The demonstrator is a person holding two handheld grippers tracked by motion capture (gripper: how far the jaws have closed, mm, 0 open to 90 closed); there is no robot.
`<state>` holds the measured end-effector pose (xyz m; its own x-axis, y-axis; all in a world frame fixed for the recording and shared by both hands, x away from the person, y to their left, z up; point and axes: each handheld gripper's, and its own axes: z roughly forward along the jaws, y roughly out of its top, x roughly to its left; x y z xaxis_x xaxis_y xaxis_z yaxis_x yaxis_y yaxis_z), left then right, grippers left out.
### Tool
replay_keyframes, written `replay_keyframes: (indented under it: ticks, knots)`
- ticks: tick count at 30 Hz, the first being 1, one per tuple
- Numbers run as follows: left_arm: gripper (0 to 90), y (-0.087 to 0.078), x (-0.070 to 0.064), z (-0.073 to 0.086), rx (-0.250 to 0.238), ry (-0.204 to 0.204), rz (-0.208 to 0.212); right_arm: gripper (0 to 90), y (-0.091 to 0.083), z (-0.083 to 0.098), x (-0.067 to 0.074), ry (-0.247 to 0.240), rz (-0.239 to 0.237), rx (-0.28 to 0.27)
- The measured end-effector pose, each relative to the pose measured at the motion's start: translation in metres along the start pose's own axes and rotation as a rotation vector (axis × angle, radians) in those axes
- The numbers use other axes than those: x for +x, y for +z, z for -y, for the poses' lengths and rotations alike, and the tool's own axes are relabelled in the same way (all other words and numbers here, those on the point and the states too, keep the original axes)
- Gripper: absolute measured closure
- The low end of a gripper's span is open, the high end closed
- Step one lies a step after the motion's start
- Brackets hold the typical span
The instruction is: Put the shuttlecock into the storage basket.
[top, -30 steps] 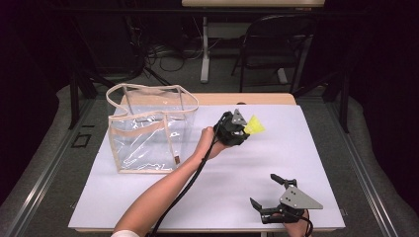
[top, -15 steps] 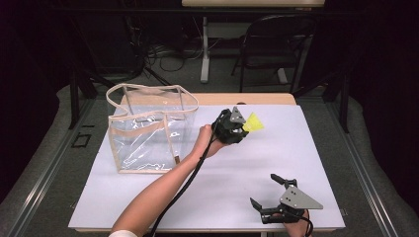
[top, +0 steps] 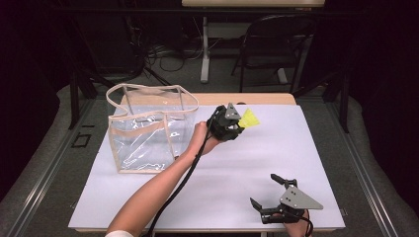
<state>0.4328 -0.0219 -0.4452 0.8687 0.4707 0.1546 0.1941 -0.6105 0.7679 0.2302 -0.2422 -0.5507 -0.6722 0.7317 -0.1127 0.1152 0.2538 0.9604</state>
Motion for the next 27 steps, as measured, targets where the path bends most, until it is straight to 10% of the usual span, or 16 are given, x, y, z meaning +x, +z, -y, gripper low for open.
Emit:
replay_keyframes:
  ticks: [27]
  knots:
    - [64.9,-0.028,0.024,0.005,-0.02,-0.026,-0.06,0.0,0.0,0.0,0.0,0.0,0.002,0.002]
